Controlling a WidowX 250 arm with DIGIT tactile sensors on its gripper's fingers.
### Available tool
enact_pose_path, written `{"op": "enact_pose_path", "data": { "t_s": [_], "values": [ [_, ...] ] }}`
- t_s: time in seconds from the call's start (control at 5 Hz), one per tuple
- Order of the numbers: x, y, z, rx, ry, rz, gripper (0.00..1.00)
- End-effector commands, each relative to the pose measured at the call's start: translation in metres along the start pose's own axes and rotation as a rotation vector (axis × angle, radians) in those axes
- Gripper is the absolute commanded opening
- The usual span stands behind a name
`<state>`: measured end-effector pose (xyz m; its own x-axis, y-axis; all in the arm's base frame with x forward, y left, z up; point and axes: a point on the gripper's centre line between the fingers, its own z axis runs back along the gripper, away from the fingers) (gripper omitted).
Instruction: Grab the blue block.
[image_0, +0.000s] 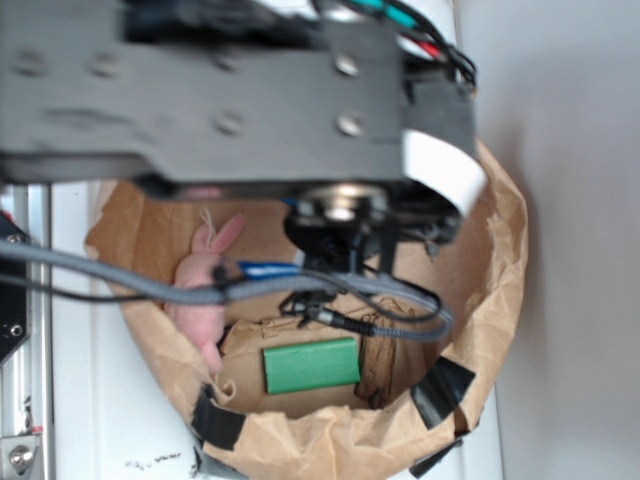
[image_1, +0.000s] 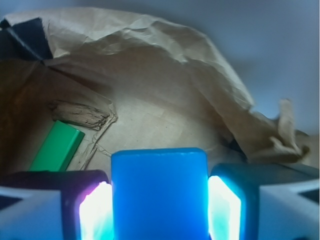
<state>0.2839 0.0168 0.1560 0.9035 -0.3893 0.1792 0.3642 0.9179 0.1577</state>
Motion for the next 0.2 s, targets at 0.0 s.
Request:
{"op": "enact_pose_path", "data": {
  "t_s": [0.0],
  "values": [
    [0.0046,-0.0073,0.0157,0.081,-0.095,-0.056,0.0]
  ]
}}
